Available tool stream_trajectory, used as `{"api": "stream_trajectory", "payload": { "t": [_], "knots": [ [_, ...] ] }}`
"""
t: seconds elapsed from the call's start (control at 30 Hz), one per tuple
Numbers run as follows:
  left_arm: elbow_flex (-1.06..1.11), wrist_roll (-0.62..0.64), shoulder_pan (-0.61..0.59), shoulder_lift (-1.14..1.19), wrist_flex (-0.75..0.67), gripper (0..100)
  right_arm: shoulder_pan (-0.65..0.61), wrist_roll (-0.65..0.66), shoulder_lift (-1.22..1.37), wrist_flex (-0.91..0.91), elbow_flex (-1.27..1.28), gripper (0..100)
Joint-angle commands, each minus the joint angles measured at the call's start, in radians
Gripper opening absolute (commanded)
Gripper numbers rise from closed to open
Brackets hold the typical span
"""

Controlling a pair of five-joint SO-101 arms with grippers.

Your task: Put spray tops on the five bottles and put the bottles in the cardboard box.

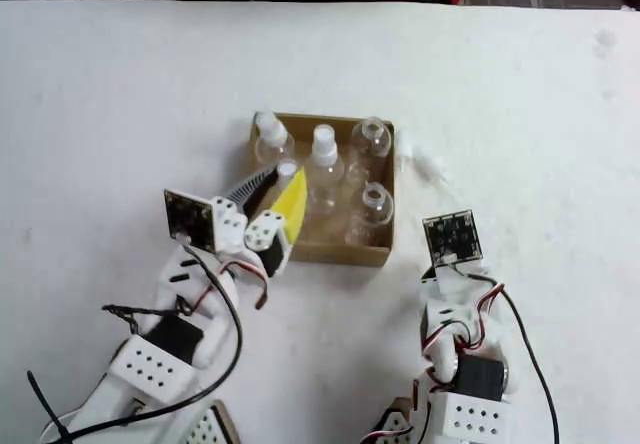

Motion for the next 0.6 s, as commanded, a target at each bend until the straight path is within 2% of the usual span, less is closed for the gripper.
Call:
{"api": "stream_trajectory", "payload": {
  "t": [0.0,0.03,0.1,0.4,0.57],
  "knots": [
    [-0.066,-0.081,0.007,-0.008,0.0,5,-0.007,0.015,-0.002,0.005,0.009,1.8],
    [-0.066,-0.106,0.007,-0.008,0.0,2,-0.007,0.015,-0.002,0.005,0.009,1.8],
    [-0.068,-0.13,0.007,-0.008,0.0,3,-0.008,0.015,-0.002,0.005,0.009,1.8],
    [-0.069,-0.137,0.097,-0.008,-0.005,2,-0.007,0.015,-0.002,0.005,0.009,1.8],
    [-0.061,-0.138,0.093,-0.008,-0.002,2,-0.005,0.015,-0.002,0.005,0.009,1.8]
  ]
}}
